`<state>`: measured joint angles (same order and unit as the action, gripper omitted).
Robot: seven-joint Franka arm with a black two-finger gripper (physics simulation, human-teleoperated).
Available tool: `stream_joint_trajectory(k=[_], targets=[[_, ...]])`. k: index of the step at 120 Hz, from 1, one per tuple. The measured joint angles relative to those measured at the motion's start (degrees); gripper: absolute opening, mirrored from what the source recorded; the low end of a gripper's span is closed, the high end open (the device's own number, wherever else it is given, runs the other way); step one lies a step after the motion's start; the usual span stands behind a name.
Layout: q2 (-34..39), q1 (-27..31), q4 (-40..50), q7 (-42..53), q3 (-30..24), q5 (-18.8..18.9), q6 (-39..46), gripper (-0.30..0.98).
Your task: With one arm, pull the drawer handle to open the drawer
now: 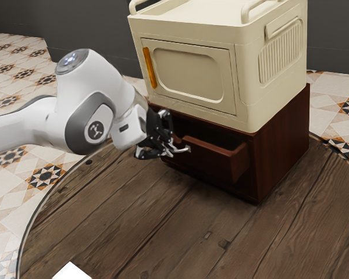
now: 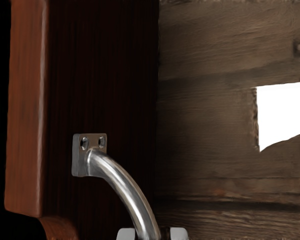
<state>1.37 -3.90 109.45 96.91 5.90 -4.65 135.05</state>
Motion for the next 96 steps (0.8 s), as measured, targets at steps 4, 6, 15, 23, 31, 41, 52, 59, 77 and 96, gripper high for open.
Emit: stream_joint_trajectory(k=[4,6,15,23,31,41,52,59,77,96], targets=[[1.9,0.0,2.0,0.2,0.0,0.0,0.5,-0.05],[2.7,0.0,2.9,0.3,0.1,0.1,0.8,-0.06],[5.9,0.1,6.4,0.8,0.1,0.1,1.7,-0.08],[8.6,0.1,9.6,1.1,0.1,0.1,2.3,-0.09],[10.8,0.2,12.2,1.5,0.1,0.1,2.8,-0.1],[13.2,0.3,14.8,1.9,0.1,0.1,3.3,-0.1],[15.5,0.2,17.4,2.3,0.2,0.0,3.6,-0.1],[17.3,0.3,19.1,2.5,0.2,0.0,3.7,-0.1],[21.5,0.6,23.3,3.0,0.2,-0.1,4.1,-0.1],[24.4,0.8,25.9,3.4,0.2,-0.2,4.2,-0.09]])
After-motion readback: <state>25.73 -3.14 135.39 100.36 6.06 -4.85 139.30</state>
